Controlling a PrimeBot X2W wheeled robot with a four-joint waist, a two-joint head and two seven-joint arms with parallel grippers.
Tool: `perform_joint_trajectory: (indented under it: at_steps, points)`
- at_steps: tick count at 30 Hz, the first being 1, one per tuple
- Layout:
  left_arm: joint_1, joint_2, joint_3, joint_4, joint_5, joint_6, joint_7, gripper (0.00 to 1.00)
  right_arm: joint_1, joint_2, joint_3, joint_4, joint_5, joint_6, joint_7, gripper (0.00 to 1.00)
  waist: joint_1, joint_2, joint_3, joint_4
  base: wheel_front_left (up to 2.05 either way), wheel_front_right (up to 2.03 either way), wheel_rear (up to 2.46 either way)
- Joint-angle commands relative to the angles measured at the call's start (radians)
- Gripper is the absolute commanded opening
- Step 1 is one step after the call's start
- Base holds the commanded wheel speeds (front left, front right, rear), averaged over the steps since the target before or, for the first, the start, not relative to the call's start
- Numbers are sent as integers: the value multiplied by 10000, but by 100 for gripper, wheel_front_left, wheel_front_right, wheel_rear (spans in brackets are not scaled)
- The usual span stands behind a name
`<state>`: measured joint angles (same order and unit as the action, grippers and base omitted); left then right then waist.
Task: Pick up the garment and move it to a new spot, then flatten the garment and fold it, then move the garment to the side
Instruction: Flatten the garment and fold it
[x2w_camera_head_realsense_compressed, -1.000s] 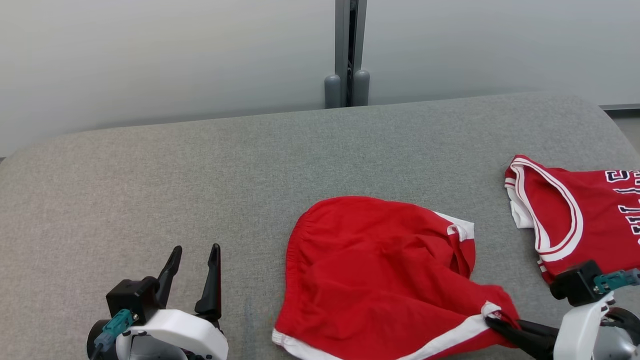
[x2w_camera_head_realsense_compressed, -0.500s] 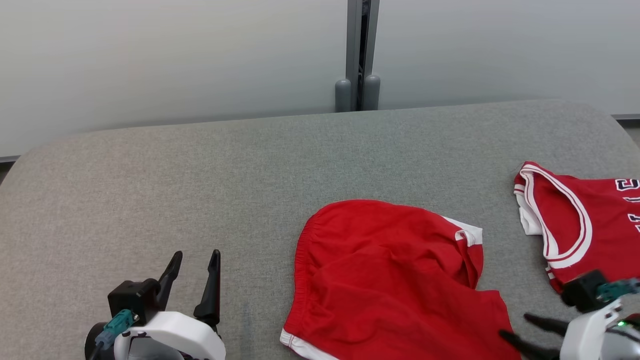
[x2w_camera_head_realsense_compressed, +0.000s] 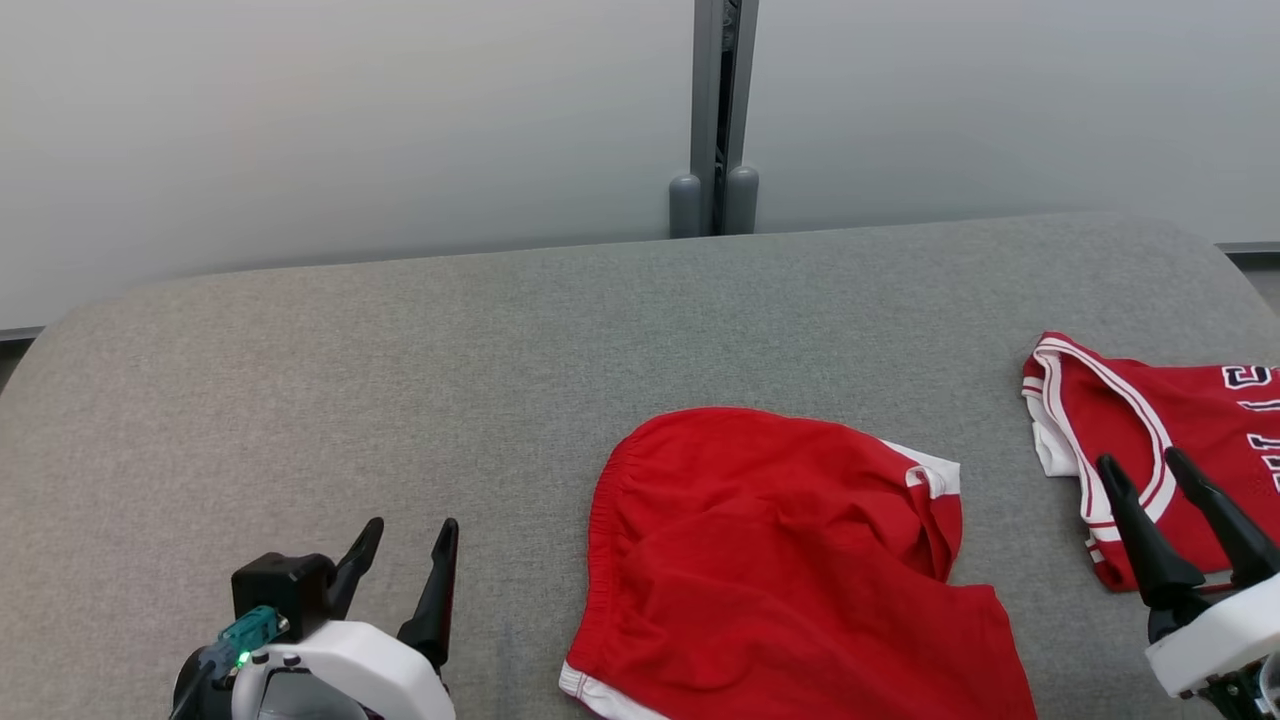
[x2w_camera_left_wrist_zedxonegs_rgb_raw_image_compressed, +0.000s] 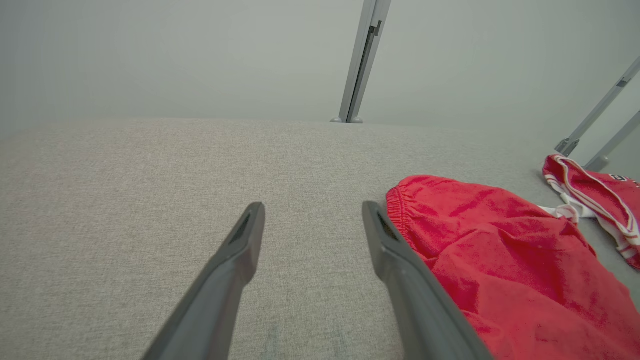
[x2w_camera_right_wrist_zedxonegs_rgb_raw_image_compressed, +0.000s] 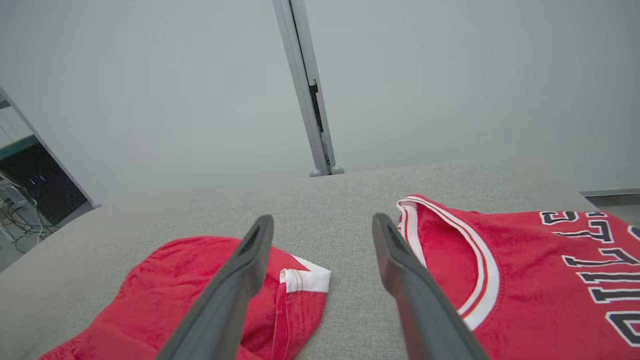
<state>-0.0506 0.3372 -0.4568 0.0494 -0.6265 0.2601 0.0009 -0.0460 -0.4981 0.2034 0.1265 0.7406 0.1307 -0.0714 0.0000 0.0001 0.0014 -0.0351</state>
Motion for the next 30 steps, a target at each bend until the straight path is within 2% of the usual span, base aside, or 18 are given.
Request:
perform_joint_trajectory:
  at_steps: [1, 9, 14, 21, 30]
  points:
    - [-84, 72, 15, -130, -41, 84, 74, 100, 197, 443, -444, -212, -425, 1, -58, 100, 0, -1, 27, -58, 0, 0, 0]
    - [-418, -3, -174, -273, 2, 38, 313, 100, 483, 2131, -2205, -1382, -2240, 1, -20, 100, 0, -1, 144, -227, 0, 0, 0]
    - [-949, -146, -640, 149, -200, -406, 1027, 100, 552, 2766, -2557, -1839, -2809, 1, 92, 100, 0, -1, 294, -361, 0, 0, 0]
    - [-2433, -389, -1081, 1571, -415, -1296, 1974, 100, 321, 2980, -2455, -2095, -3098, 1, 317, 100, 0, -1, 704, -619, 0, 0, 0]
    - [-5151, -1355, -1613, 4814, -779, -2610, 3240, 100, -103, 2882, -2249, -1956, -3104, 1, 340, 100, 0, -1, 1356, -1197, 0, 0, 0]
